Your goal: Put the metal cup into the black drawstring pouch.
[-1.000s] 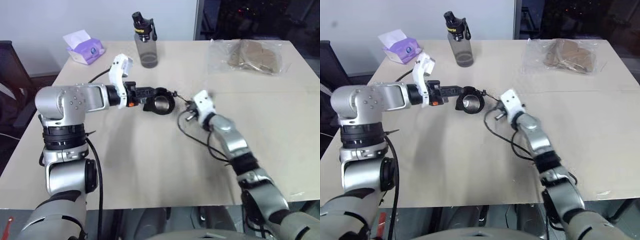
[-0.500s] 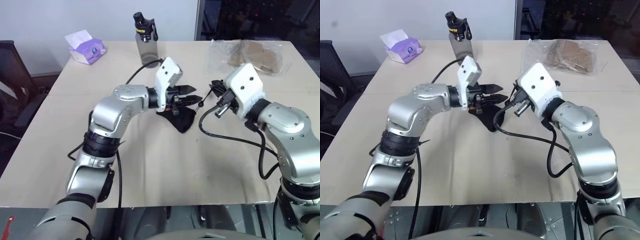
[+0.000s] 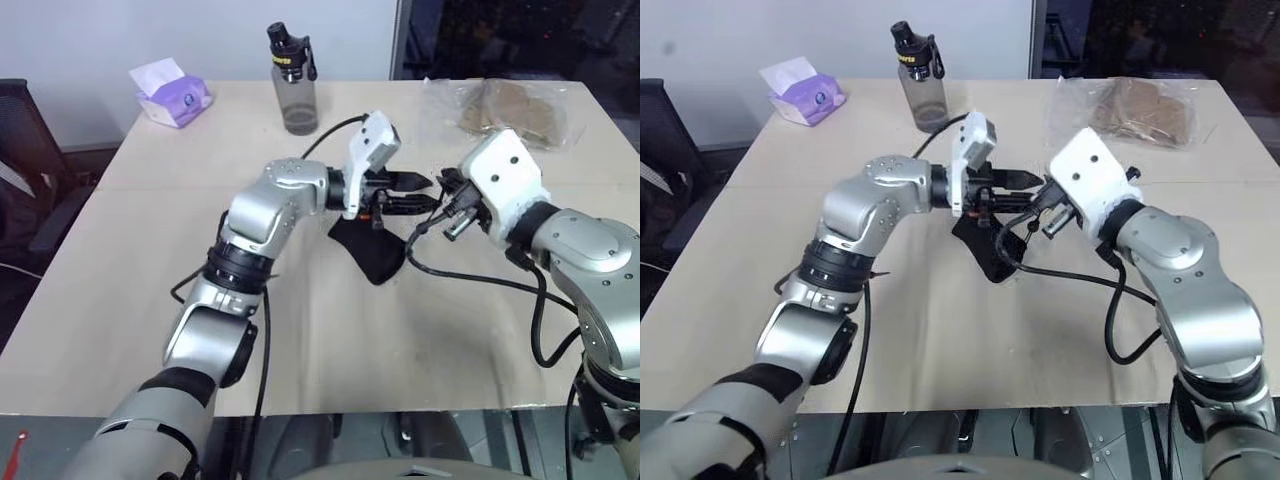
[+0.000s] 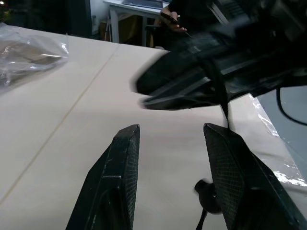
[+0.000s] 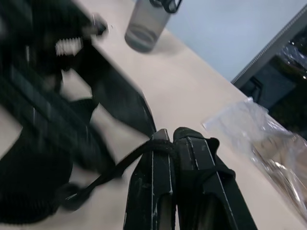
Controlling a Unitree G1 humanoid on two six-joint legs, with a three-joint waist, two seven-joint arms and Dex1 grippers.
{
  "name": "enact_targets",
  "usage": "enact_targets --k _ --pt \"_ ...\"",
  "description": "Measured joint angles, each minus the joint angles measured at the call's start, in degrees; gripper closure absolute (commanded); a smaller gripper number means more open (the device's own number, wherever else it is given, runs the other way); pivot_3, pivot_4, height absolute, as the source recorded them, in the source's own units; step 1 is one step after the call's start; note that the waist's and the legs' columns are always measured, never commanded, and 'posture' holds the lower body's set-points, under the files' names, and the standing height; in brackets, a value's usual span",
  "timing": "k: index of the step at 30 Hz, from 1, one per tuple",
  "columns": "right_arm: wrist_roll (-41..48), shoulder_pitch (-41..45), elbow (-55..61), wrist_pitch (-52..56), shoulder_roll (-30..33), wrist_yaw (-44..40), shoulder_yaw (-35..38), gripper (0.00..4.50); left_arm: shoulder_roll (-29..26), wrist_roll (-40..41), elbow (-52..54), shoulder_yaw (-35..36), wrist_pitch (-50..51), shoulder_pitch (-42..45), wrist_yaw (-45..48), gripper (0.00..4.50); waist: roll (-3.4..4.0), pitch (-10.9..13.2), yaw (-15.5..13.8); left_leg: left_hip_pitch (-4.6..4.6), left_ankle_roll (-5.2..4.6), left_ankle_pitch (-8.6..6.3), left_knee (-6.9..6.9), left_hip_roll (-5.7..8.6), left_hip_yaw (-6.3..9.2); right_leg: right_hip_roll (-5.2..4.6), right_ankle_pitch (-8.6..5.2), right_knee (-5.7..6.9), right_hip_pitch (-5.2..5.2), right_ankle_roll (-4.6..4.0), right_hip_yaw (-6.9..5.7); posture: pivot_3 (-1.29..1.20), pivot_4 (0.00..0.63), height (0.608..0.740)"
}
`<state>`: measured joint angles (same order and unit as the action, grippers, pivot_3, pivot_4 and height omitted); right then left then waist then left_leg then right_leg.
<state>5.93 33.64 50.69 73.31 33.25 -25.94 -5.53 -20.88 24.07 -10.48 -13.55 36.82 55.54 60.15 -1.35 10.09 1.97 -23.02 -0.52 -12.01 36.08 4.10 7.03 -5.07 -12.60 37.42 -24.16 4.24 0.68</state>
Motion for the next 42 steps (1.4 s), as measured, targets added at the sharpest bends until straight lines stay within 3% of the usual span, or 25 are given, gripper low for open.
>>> enact_targets --k 7,16,23,26,28,29,30,33,42 --pt "1.4 -0.6 0.1 0.2 0.8 0.2 0.1 4.50 -1.1 -1.2 -2.3 0.6 -0.6 0.0 2.2 2.35 0.00 0.0 -0.1 -0.02 0.00 0.00 0.01 -0.02 0.02 0.01 0.00 -0.02 0.00 0.00 -0.01 0.00 0.150 0.740" --pt "2.6 1.2 -0.1 0.0 0.8 0.8 0.1 4.50 5.6 -0.9 0.8 -0.8 0.5 0.0 2.2 2.35 0.00 0.0 -0.3 -0.04 -0.02 -0.01 0.03 -0.02 0.01 0.01 0.01 -0.03 0.00 0.00 -0.02 0.00 0.150 0.740" --pt "3.3 1.4 0.0 0.2 1.4 1.7 0.1 4.50 6.5 -1.4 -0.1 -1.7 0.6 0.6 2.7 2.35 0.00 0.0 -0.1 -0.03 -0.02 -0.01 0.04 -0.04 0.00 0.03 0.00 -0.02 0.00 0.00 -0.01 0.00 0.150 0.740" --pt "3.6 1.3 0.0 0.3 1.4 1.9 0.8 4.50 6.0 -2.2 -1.5 -1.9 0.5 1.1 3.2 3.08 0.00 0.0 -0.2 -0.03 -0.02 -0.01 0.04 -0.04 0.00 0.03 0.00 -0.02 0.01 0.00 -0.02 0.00 0.150 0.740" --pt "3.6 1.3 0.0 0.3 1.4 2.0 1.2 4.50 6.0 -2.8 -2.2 -2.4 0.5 1.3 3.2 3.87 0.00 0.0 -0.3 -0.04 -0.02 -0.01 0.04 -0.04 0.00 0.03 0.00 -0.03 0.01 0.00 -0.02 0.00 0.150 0.740" --pt "3.7 1.3 0.0 0.3 1.3 2.2 1.6 4.50 6.4 -3.3 -2.9 -2.7 0.4 1.3 3.1 3.95 0.00 0.0 -0.3 -0.04 -0.02 -0.01 0.05 -0.04 0.00 0.03 0.00 -0.03 0.01 0.00 -0.02 0.00 0.150 0.740" --pt "3.9 1.2 0.0 0.4 0.9 2.3 2.4 4.50 8.1 -4.7 -5.7 -3.6 -0.4 2.2 2.5 4.45 0.00 0.0 -0.5 -0.04 -0.02 -0.01 0.07 -0.03 0.00 0.03 0.00 -0.03 0.03 0.00 -0.03 0.00 0.150 0.740" --pt "4.9 0.9 0.1 1.6 0.4 2.3 4.2 4.50 10.5 -6.7 -9.7 -5.3 -2.1 3.0 1.4 4.48 -0.01 0.0 -1.0 -0.04 -0.04 -0.02 0.09 -0.03 -0.01 0.03 0.00 -0.04 0.04 0.00 -0.03 0.00 0.150 0.740" --pt "4.9 -11.7 -6.1 -2.4 5.8 2.3 17.7 4.50 4.0 -15.8 -13.6 -9.4 -13.3 -1.6 1.2 4.48 0.02 0.0 -1.3 -0.02 -0.07 -0.05 0.08 -0.05 -0.08 0.03 0.01 -0.08 0.08 0.00 -0.01 0.00 0.150 0.740"
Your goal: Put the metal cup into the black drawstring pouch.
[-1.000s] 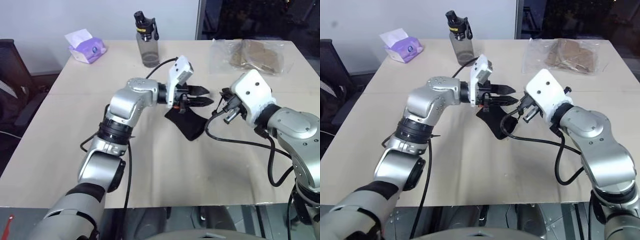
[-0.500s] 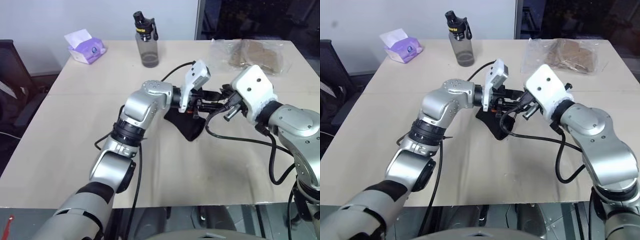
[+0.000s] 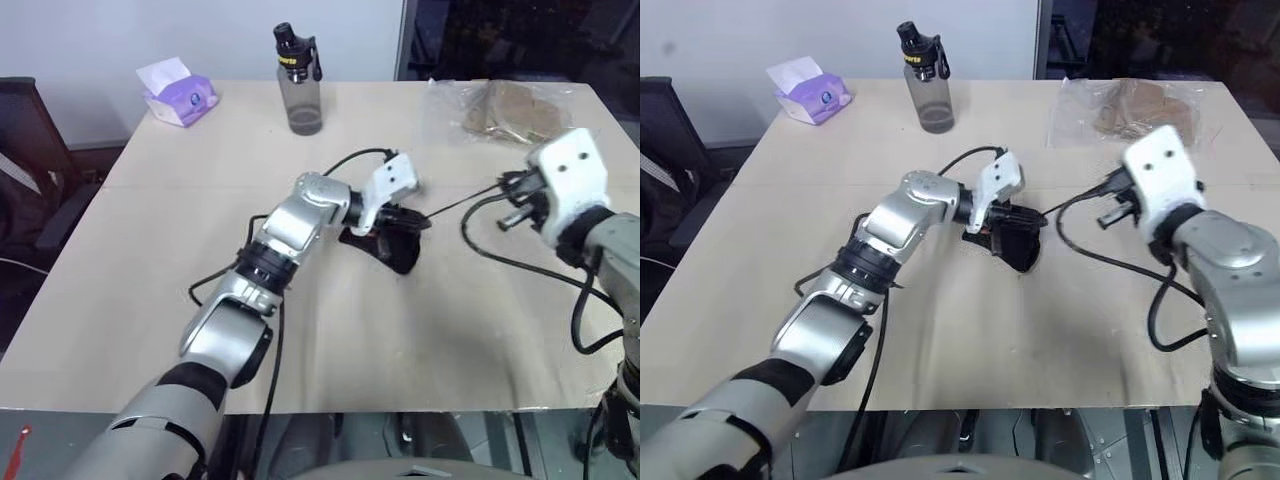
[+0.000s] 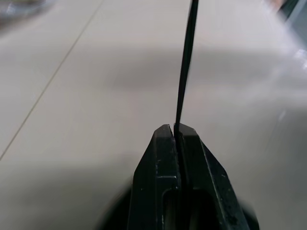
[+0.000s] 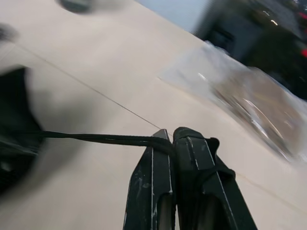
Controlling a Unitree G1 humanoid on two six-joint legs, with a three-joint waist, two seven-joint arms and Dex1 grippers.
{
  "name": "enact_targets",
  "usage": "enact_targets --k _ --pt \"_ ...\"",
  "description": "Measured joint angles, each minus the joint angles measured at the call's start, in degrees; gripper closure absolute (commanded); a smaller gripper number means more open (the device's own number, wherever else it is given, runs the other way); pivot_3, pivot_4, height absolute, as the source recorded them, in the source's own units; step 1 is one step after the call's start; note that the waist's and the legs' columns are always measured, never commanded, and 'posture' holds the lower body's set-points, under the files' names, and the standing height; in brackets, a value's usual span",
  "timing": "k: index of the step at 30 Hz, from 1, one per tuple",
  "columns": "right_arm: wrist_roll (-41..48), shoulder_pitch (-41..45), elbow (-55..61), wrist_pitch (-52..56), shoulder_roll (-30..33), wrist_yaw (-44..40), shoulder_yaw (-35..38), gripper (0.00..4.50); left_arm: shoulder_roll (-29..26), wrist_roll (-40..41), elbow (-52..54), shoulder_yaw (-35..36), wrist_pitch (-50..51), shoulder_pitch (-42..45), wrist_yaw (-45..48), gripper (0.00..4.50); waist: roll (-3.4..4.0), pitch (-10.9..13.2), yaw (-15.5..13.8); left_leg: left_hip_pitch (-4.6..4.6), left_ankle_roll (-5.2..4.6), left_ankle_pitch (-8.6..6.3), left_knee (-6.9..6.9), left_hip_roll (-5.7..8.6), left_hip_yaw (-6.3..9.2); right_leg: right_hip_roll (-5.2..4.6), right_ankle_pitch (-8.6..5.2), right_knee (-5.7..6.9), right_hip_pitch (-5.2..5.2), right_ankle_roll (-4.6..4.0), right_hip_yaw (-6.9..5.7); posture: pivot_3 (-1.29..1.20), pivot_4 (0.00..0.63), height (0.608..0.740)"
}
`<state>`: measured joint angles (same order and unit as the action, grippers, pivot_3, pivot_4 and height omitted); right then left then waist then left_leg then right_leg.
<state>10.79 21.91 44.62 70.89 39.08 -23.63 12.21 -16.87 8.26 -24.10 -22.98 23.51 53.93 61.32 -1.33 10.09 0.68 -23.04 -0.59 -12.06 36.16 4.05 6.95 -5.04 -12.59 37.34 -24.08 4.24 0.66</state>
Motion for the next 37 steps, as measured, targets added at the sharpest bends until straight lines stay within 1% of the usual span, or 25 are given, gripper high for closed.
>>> enact_targets --k 4,8,11,12,13,15,16,19,20,21,23,24,26,27,30,32,35,37 --pt "0.0 -5.9 -1.3 -4.5 -1.6 0.2 1.3 4.50 -1.4 -1.5 0.6 0.0 -1.8 -0.5 -0.4 4.48 0.04 0.0 0.2 0.09 -0.01 0.00 0.02 -0.04 -0.08 0.01 -0.01 0.04 0.05 0.02 0.09 0.00 0.150 0.740" --pt "0.0 -8.0 -2.3 -7.9 -3.8 0.7 1.3 4.50 -2.0 -2.5 2.0 0.4 -3.3 -2.5 -1.9 4.48 0.06 0.0 0.4 0.31 -0.01 -0.01 0.03 -0.13 -0.10 0.05 -0.06 0.04 0.27 0.12 0.06 0.00 0.150 0.740" --pt "0.8 -9.9 -2.6 -10.2 -5.6 0.6 1.2 4.50 -1.4 -1.9 2.5 3.0 -5.3 -5.0 -4.6 4.48 0.08 -0.1 0.4 0.36 -0.01 -0.01 0.06 -0.17 -0.11 0.06 -0.06 0.03 0.30 0.11 0.07 0.00 0.150 0.740" --pt "1.9 -10.8 -2.5 -10.8 -6.7 0.1 1.2 4.50 -1.0 -0.5 2.5 4.4 -5.1 -5.8 -4.5 4.48 0.07 -0.1 0.4 0.33 -0.02 -0.01 0.06 -0.17 -0.07 0.08 -0.04 0.03 0.30 0.08 0.03 0.00 0.150 0.740" --pt "2.7 -11.4 -2.5 -11.3 -7.1 -0.3 1.2 3.84 -1.0 0.5 2.4 5.4 -4.0 -6.0 -4.3 3.97 0.07 -0.1 0.4 0.32 -0.02 -0.01 0.08 -0.17 -0.06 0.08 -0.02 0.04 0.30 0.06 0.01 0.00 0.150 0.740" --pt "3.7 -12.7 -2.3 -12.4 -7.5 -1.0 1.2 3.41 -1.2 2.2 2.5 7.6 -1.7 -6.5 -4.1 3.58 0.07 -0.1 0.4 0.30 -0.02 -0.01 0.09 -0.16 -0.06 0.09 -0.02 0.03 0.30 0.05 0.00 0.00 0.150 0.740" --pt "4.4 -14.5 -1.4 -13.4 -7.8 -1.3 1.3 2.73 -1.6 3.8 3.5 10.0 -0.2 -7.5 -4.4 2.89 0.06 0.0 0.3 0.28 -0.03 -0.02 0.09 -0.16 -0.04 0.09 -0.02 0.01 0.29 0.04 -0.01 0.00 0.150 0.740" --pt "6.2 -19.5 0.3 -15.8 -9.2 -2.1 1.9 1.51 -3.1 6.7 8.6 15.0 3.0 -10.4 -6.6 1.70 0.06 0.0 0.2 0.21 -0.03 -0.03 0.09 -0.16 0.02 0.08 -0.01 -0.05 0.28 0.03 -0.04 0.00 0.150 0.740" --pt "6.4 -20.4 0.7 -16.3 -9.2 -2.3 2.0 0.93 -3.4 7.1 9.8 16.0 3.5 -11.0 -7.2 1.62 0.06 0.0 0.2 0.21 -0.03 -0.03 0.09 -0.16 0.01 0.08 -0.01 -0.07 0.28 0.02 -0.03 0.00 0.150 0.740" --pt "6.7 -22.9 2.0 -17.9 -9.2 -2.7 2.5 0.60 -4.0 7.8 13.3 18.0 4.0 -12.9 -9.0 1.62 0.07 0.0 0.1 0.20 -0.04 -0.04 0.08 -0.16 0.01 0.07 -0.01 -0.12 0.29 0.02 -0.02 0.00 0.150 0.740" --pt "7.7 -28.1 4.5 -20.8 -9.6 -3.8 3.7 0.60 -4.7 10.0 19.9 22.2 5.0 -17.6 -11.6 1.62 0.08 0.0 0.2 0.21 -0.05 -0.06 0.05 -0.20 0.02 0.08 -0.01 -0.19 0.31 0.02 -0.01 0.00 0.150 0.740" --pt "8.3 -30.8 5.0 -22.2 -10.0 -4.6 4.2 0.60 -6.0 11.4 23.2 24.6 6.2 -20.8 -12.7 1.62 0.08 0.0 0.3 0.22 -0.05 -0.06 0.05 -0.21 -0.01 0.09 0.00 -0.20 0.29 0.02 0.00 0.00 0.150 0.740" --pt "9.2 -33.5 5.4 -24.1 -10.1 -5.5 5.7 0.60 -8.6 13.4 28.9 26.6 8.3 -25.9 -12.7 1.62 0.10 0.0 0.3 0.28 -0.06 -0.07 0.04 -0.23 -0.08 0.09 0.00 -0.22 0.33 0.02 0.07 0.00 0.150 0.740" --pt "9.8 -35.5 5.5 -25.3 -10.1 -6.3 7.3 0.60 -10.5 14.8 32.7 28.0 9.9 -30.2 -12.6 1.62 0.10 0.0 0.3 0.31 -0.07 -0.08 0.04 -0.24 -0.09 0.08 -0.01 -0.23 0.36 0.01 0.08 0.00 0.150 0.740" --pt "11.4 -38.3 5.5 -27.7 -9.7 -8.3 10.2 0.60 -13.8 18.0 39.6 32.3 13.0 -40.1 -12.7 1.62 0.11 0.0 0.0 0.30 -0.08 -0.09 0.05 -0.27 -0.08 0.09 -0.04 -0.34 0.40 0.02 0.04 0.00 0.150 0.740" --pt "13.1 -39.9 5.4 -28.9 -8.6 -10.1 12.1 0.60 -16.3 20.2 43.7 36.0 14.6 -46.7 -12.9 1.62 0.11 0.0 -0.1 0.29 -0.08 -0.09 0.05 -0.28 -0.07 0.05 -0.15 -0.38 0.41 -0.19 0.02 0.00 0.150 0.740" --pt "14.5 -40.5 4.0 -30.7 -7.4 -12.2 13.2 0.60 -18.1 22.0 47.3 38.9 15.1 -51.0 -13.1 1.62 0.09 0.0 -0.7 0.27 -0.09 -0.09 0.07 -0.29 -0.11 0.00 -0.16 -0.41 0.47 -0.22 -0.06 0.00 0.150 0.740" --pt "14.8 -40.6 1.8 -32.4 -7.0 -13.2 13.4 0.60 -18.6 22.9 49.0 39.6 15.1 -52.8 -13.6 1.62 0.09 0.0 -1.1 0.27 -0.09 -0.08 0.07 -0.30 -0.17 -0.02 -0.16 -0.43 0.48 -0.22 -0.06 0.00 0.150 0.740"
